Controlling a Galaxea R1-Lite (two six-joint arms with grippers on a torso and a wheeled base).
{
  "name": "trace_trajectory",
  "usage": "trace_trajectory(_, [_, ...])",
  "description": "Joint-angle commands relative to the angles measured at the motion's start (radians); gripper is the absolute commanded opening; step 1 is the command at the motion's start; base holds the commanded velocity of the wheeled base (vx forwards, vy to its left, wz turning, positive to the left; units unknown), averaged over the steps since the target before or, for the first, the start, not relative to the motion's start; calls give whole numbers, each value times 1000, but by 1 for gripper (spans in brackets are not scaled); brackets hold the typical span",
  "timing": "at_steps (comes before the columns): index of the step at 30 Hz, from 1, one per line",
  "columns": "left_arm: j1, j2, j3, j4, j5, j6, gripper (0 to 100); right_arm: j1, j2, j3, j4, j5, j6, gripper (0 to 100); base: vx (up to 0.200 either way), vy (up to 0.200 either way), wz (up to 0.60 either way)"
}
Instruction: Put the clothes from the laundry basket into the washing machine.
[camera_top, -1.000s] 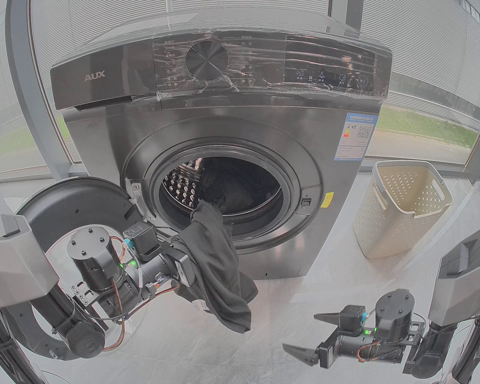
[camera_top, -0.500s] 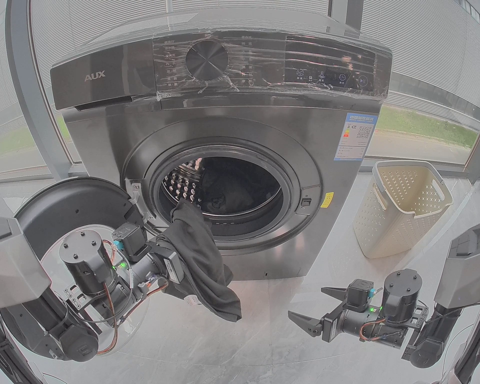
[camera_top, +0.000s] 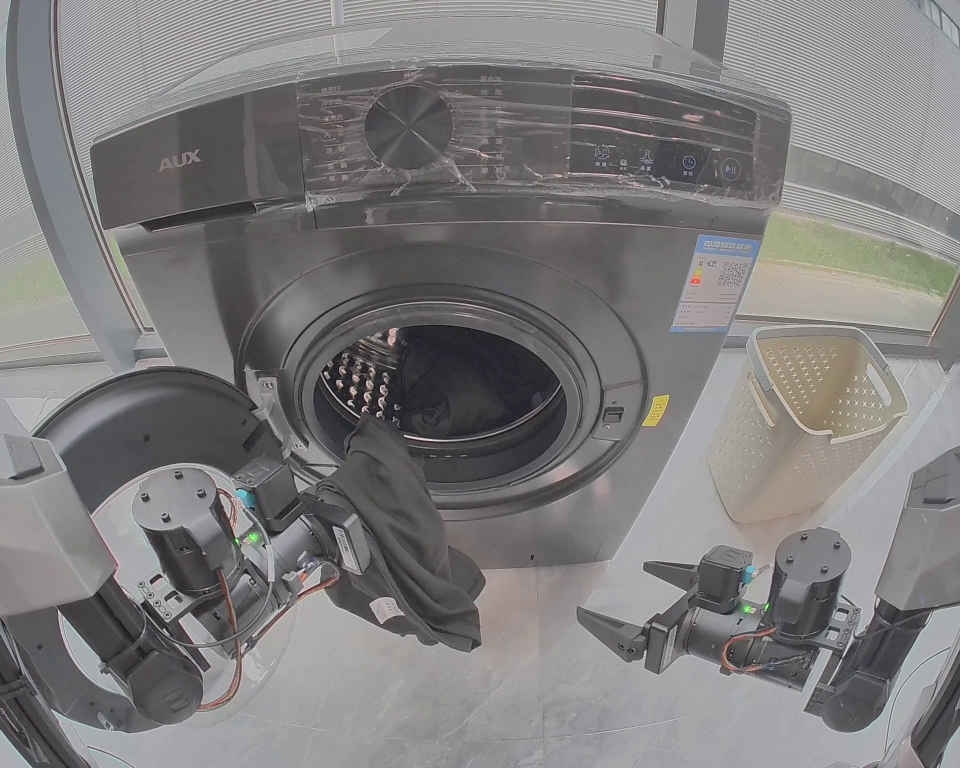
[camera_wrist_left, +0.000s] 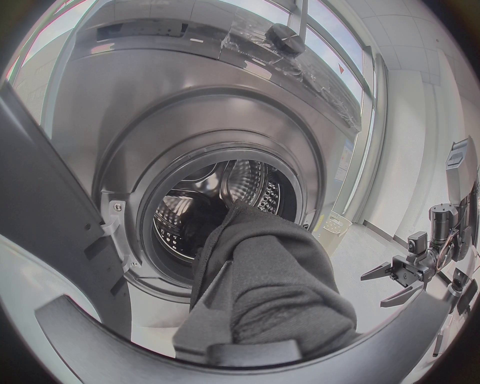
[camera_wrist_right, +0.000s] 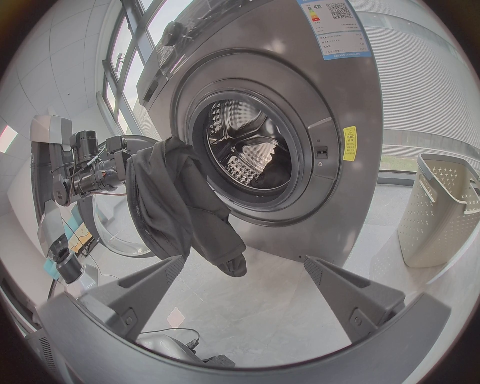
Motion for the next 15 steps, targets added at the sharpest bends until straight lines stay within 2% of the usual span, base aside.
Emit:
trace_trajectory(1, [0, 12, -1, -8, 0, 0, 0, 4, -3, 0, 0, 1, 0, 100, 0, 0, 0])
trace_trajectory(3, [2, 20, -3, -8, -1, 0, 0, 6, -3, 0, 0, 1, 0, 100, 0, 0, 0])
trace_trajectory(9, [2, 25, -6, -8, 0, 0, 0, 14, -5, 3, 0, -1, 0, 100, 200, 0, 0])
trace_trajectory(15, [-1, 26, -3, -8, 6, 0, 0, 15, -6, 8, 0, -1, 0, 100, 0, 0, 0])
